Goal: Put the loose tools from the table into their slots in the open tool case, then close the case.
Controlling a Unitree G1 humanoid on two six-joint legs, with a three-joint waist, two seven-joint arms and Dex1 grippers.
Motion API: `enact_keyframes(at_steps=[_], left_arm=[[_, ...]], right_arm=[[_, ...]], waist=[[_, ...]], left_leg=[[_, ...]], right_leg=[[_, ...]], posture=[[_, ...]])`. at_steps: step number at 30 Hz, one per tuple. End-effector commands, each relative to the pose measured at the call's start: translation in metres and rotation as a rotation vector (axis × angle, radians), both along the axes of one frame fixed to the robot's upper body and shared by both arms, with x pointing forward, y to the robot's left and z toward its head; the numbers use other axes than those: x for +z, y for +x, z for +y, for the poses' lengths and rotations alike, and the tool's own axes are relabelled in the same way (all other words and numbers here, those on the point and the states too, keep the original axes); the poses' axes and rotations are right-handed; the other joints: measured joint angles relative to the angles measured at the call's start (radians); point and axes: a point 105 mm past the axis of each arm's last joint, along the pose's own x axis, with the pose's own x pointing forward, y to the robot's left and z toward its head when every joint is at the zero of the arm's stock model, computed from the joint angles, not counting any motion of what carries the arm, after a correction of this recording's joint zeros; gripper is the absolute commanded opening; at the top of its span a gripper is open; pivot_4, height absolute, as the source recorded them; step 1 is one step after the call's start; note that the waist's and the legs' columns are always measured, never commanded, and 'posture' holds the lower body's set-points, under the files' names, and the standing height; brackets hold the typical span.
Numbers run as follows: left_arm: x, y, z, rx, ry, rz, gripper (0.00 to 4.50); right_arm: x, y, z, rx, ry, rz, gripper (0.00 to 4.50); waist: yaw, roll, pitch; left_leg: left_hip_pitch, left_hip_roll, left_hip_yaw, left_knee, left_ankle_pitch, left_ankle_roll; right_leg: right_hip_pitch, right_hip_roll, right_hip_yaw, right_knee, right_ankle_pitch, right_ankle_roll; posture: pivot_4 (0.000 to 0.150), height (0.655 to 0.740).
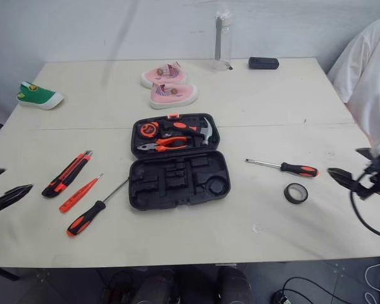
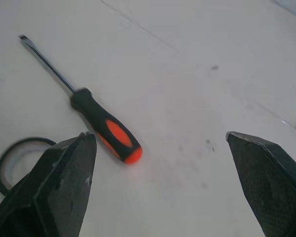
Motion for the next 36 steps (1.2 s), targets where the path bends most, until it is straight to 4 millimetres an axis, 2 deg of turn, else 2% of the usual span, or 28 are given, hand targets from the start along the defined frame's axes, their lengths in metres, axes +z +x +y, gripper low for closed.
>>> enact_keyframes(at_steps=[1, 2, 4, 8, 9, 10, 13, 18, 23, 31, 36], left_arm=[[0.003, 0.018, -0.038, -0.129, 0.028, -0.021, 3.95], [0.002, 0.024, -0.048, -0.163, 0.036, -0.019, 3.64], [-0.002, 0.038, -0.067, -0.203, 0.039, -0.01, 2.71], [-0.015, 0.061, -0.099, -0.284, 0.035, 0.02, 0.8], [-0.019, 0.067, -0.106, -0.297, 0.032, 0.028, 0.3], [-0.024, 0.073, -0.111, -0.296, 0.04, 0.042, 0.05], [-0.038, 0.092, -0.121, -0.298, 0.069, 0.054, 0.05], [-0.042, 0.109, -0.141, -0.35, 0.059, 0.05, 0.05], [-0.044, 0.12, -0.146, -0.34, 0.056, 0.048, 0.05], [-0.043, 0.124, -0.156, -0.365, -0.003, 0.057, 0.05], [-0.043, 0.12, -0.164, -0.425, 0.006, 0.071, 0.05]], right_arm=[[0.012, 0.017, 0.038, 0.061, 0.068, -0.031, 3.87], [0.01, 0.022, 0.05, 0.094, 0.078, -0.021, 3.53], [0.004, 0.031, 0.07, 0.143, 0.06, -0.001, 2.5], [-0.004, 0.057, 0.093, 0.157, 0.044, 0.014, 0.35], [-0.006, 0.064, 0.098, 0.16, 0.042, 0.017, 0.0], [-0.008, 0.07, 0.104, 0.17, 0.041, 0.013, 0.0], [-0.017, 0.086, 0.116, 0.186, 0.047, 0.024, 0.0], [-0.031, 0.11, 0.134, 0.194, 0.051, 0.041, 0.0], [-0.041, 0.126, 0.153, 0.219, 0.03, 0.061, 0.0], [-0.045, 0.137, 0.196, 0.313, 0.073, 0.08, 0.0], [-0.049, 0.13, 0.213, 0.391, 0.097, 0.108, 0.0]], waist=[[-0.001, 0.0, 0.0], [0.0, 0.0, 0.0], [0.0, 0.0, 0.0], [0.0, 0.0, 0.0], [0.001, 0.0, 0.0], [0.002, 0.0, 0.0], [0.002, 0.0, 0.0], [0.0, -0.001, 0.0], [-0.003, -0.001, 0.0], [-0.005, -0.001, 0.0], [-0.002, -0.001, 0.0]], left_leg=[[0.0, 0.0, 0.0, 0.0, 0.0, 0.0], [0.0, 0.0, 0.0, 0.001, 0.0, 0.0], [0.0, 0.0, 0.0, 0.001, 0.0, 0.0], [-0.001, 0.0, 0.002, 0.002, 0.001, 0.0], [-0.001, 0.0, 0.003, 0.002, 0.001, 0.001], [-0.001, 0.0, 0.004, 0.003, 0.001, 0.001], [-0.001, -0.001, 0.005, 0.003, 0.002, 0.002], [-0.004, -0.001, 0.01, 0.003, 0.002, 0.003], [-0.007, -0.002, 0.016, 0.004, 0.003, 0.004], [-0.007, -0.002, 0.016, 0.005, 0.003, 0.004], [-0.007, -0.002, 0.016, 0.006, 0.003, 0.004]], right_leg=[[0.0, 0.0, 0.0, 0.0, 0.0, 0.0], [0.0, 0.001, 0.0, 0.0, 0.0, 0.0], [-0.001, 0.001, 0.0, 0.001, 0.0, 0.0], [-0.002, 0.003, 0.0, 0.002, 0.0, 0.0], [-0.002, 0.003, 0.0, 0.002, 0.0, 0.0], [-0.002, 0.003, 0.0, 0.002, 0.0, 0.0], [-0.002, 0.005, -0.002, 0.003, 0.0, 0.0], [-0.009, 0.006, -0.003, 0.007, 0.0, 0.0], [-0.017, 0.005, -0.004, 0.013, 0.0, 0.0], [-0.017, 0.005, -0.004, 0.014, 0.0, 0.0], [-0.017, 0.004, -0.004, 0.016, 0.0, 0.0]], posture=[[0.15, 0.7316], [0.15, 0.7316], [0.15, 0.7316], [0.15, 0.7316], [0.15, 0.7316], [0.15, 0.7316], [0.15, 0.7316], [0.15, 0.7316], [0.15, 0.7316], [0.15, 0.7316], [0.15, 0.7316]])
